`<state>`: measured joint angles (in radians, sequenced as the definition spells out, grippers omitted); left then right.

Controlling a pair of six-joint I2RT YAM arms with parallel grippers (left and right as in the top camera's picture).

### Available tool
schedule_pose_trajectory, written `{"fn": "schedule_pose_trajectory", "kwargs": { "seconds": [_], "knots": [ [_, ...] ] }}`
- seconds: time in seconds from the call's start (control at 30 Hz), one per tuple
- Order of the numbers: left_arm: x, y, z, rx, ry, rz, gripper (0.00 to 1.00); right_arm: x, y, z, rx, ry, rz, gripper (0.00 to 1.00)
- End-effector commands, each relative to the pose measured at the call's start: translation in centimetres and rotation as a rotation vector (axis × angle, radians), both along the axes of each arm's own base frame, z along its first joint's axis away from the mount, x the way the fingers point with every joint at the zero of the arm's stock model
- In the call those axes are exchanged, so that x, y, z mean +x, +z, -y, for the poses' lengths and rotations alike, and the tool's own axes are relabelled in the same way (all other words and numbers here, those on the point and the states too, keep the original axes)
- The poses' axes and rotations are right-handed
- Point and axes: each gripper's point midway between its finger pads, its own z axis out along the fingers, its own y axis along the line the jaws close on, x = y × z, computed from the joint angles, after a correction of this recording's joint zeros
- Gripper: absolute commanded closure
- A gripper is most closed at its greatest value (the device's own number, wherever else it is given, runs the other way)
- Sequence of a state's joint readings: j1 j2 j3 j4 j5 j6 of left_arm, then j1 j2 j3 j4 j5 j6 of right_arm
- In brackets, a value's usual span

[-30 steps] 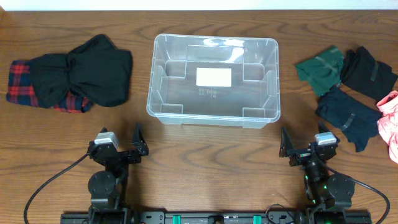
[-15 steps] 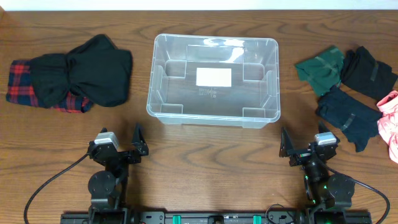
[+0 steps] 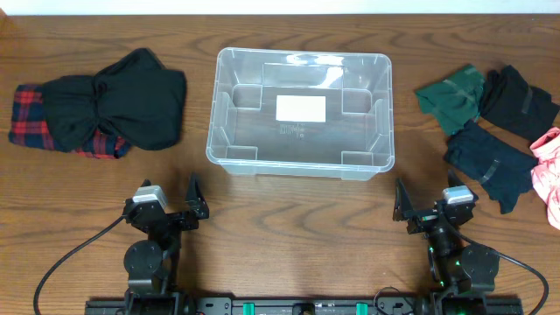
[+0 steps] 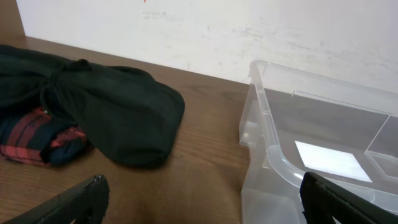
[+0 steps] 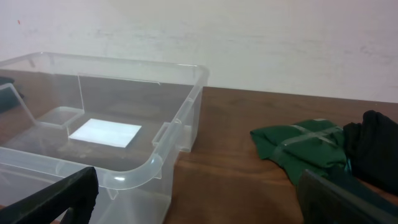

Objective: Pack container

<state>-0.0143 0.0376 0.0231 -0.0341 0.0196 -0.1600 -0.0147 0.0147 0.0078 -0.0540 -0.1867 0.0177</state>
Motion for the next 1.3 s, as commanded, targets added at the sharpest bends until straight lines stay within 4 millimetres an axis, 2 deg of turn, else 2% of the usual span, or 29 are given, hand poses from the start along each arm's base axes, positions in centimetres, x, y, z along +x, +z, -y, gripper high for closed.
{"fn": "schedule_pose_trajectory", "kwargs": {
  "seconds": [0.0,0.6,0.77,0.9,1.27],
  "knots": [
    [-0.1,-1.8,-0.1,0.010,0.004,-0.055,0.02,0.0,0.0,0.0,0.011,-0.001,0.001,0.01],
    [-0.1,-1.4,0.0,-0.039,0.008,-0.048,0.02,0.0,0.0,0.0,0.011,-0.001,0.001,0.01],
    [-0.2,1.7,-0.1,-0.015,0.011,-0.002,0.02,0.0,0.0,0.0,0.011,-0.001,0.001,0.01],
    [0.3,3.7,-0.6,-0.010,0.031,-0.033,0.02,0.0,0.0,0.0,0.011,-0.001,0.001,0.01],
    [5.2,8.1,-2.2,-0.023,0.078,-0.439,0.02,0.0,0.0,0.0,0.011,-0.001,0.001,0.01]
  ]
}}
